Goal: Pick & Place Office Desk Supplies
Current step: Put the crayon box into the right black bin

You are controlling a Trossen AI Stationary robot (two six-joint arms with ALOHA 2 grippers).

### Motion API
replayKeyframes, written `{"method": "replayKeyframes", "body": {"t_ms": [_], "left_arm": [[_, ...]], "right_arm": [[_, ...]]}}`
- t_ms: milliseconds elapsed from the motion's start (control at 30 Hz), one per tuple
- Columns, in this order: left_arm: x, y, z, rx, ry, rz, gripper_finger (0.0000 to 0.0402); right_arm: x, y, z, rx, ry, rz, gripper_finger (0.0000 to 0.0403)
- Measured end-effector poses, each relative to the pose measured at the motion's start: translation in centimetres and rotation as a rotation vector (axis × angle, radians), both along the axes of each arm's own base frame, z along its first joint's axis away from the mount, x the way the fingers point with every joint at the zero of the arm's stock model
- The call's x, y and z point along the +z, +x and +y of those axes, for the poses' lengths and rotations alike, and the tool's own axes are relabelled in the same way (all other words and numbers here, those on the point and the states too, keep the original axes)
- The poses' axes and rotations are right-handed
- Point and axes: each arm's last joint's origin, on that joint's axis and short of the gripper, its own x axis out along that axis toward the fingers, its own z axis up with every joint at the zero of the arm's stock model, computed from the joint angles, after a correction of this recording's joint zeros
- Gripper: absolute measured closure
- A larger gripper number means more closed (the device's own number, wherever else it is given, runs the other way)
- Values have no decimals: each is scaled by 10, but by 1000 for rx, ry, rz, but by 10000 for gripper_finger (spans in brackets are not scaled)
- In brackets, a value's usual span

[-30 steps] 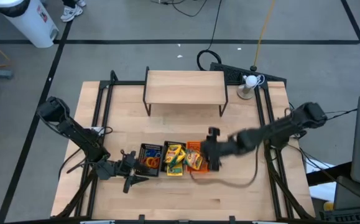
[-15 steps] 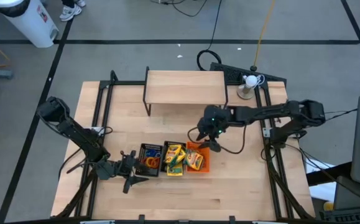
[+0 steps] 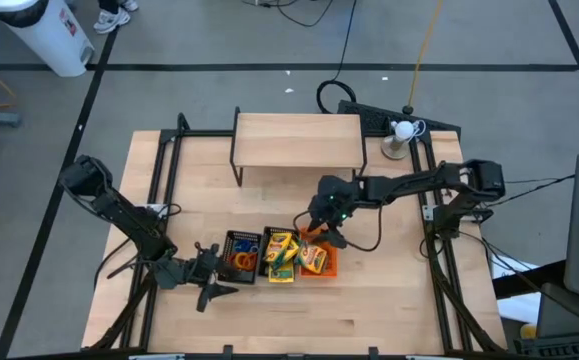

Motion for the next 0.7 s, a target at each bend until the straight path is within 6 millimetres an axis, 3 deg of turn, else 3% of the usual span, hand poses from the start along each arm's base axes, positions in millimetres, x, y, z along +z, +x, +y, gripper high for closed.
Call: {"method": "replayKeyframes", "body": {"t_ms": [700], "left_arm": [[2,0,0,8,-43,-6,172]], "right_arm": [[-13,11,25,71,70,-1,195]]}}
